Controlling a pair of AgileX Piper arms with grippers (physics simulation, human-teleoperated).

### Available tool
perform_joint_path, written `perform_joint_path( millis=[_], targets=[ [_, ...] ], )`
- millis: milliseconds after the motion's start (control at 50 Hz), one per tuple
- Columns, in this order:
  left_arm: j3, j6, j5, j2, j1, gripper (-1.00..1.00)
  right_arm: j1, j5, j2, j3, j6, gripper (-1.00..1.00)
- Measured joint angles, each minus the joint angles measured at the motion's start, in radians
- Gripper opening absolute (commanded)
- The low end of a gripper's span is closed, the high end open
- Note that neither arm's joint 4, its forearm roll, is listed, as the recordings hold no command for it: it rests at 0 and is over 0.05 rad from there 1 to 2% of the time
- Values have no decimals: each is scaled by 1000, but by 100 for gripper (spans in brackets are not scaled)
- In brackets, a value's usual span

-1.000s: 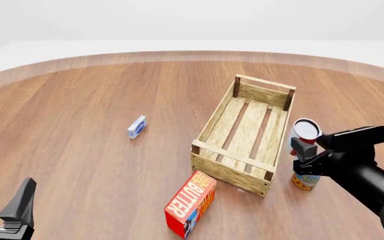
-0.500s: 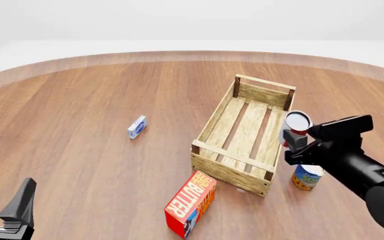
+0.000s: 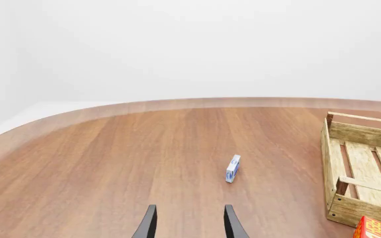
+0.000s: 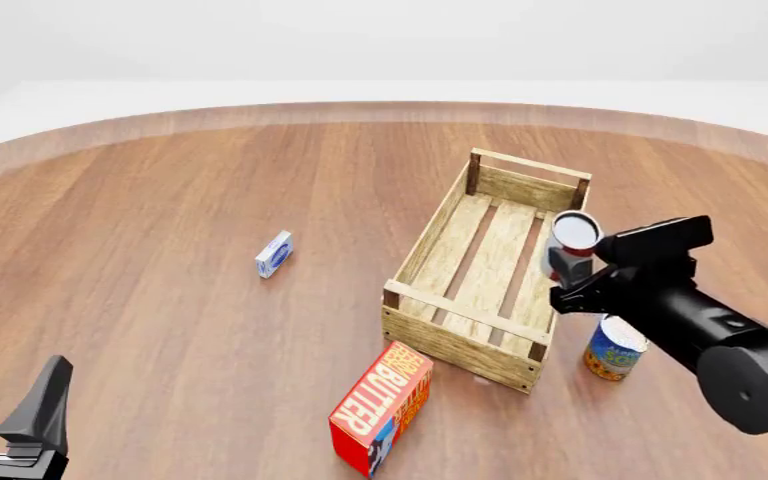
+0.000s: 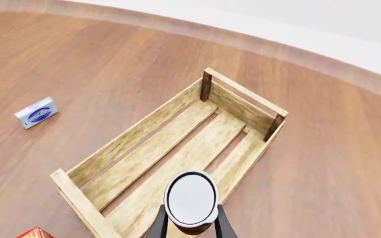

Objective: Pick up the tomato sauce, and put it in the wooden tray.

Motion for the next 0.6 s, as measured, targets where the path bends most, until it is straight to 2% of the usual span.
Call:
perform_joint_path(
  millis=[600],
  targets=[
    [0,0,0,0,0,100,12,-69,133,-62,-3,-100]
  ],
)
